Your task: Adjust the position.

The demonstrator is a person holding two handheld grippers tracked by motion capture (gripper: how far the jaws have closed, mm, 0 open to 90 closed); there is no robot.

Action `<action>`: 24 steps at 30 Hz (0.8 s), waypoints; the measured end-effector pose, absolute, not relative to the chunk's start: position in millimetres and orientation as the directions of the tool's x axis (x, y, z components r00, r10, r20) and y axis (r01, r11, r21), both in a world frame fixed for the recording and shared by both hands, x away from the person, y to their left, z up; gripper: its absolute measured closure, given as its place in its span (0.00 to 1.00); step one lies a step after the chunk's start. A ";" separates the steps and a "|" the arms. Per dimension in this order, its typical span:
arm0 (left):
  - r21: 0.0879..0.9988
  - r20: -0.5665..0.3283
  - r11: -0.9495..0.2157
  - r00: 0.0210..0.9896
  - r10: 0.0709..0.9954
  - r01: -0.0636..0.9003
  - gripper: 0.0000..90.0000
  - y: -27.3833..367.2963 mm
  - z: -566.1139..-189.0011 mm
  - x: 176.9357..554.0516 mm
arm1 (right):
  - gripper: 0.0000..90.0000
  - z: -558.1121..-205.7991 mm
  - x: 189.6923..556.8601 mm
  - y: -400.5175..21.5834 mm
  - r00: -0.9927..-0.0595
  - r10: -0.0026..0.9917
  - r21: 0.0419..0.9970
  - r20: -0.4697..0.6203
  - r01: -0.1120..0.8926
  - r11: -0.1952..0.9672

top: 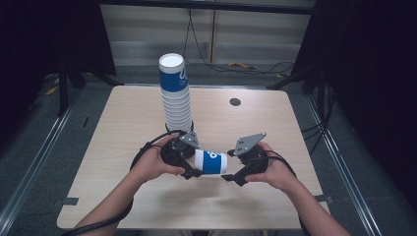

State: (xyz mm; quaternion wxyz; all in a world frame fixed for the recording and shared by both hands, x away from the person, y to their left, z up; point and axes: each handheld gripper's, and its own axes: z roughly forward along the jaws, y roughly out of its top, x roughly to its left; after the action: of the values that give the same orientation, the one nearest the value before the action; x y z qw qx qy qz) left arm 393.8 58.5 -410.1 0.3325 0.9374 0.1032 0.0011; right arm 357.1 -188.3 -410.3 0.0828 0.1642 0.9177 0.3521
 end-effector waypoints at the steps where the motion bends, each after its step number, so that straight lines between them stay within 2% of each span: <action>1: 0.623 -0.067 -0.758 0.978 0.196 0.194 0.21 57.6 -410.2 393.3 | 0.18 -409.6 357.2 -187.3 -0.933 0.357 0.669 -0.036 0.243 0.703; 6: 0.602 -0.050 -0.779 0.982 0.181 0.175 0.21 54.2 -409.5 392.0 | 0.17 -407.3 357.1 -182.0 -0.944 0.329 0.641 -0.043 0.226 0.734; 24: 0.579 -0.020 -0.803 0.987 0.158 0.140 0.21 47.7 -408.7 387.3 | 0.17 -401.0 358.9 -168.2 -0.955 0.294 0.629 -0.046 0.201 0.751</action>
State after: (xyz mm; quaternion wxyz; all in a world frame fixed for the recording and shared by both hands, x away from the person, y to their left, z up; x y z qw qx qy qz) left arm 387.3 47.7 -408.7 0.3037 0.9494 0.0784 0.0144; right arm 358.9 -168.2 -401.0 0.0709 0.1326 0.9329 0.3271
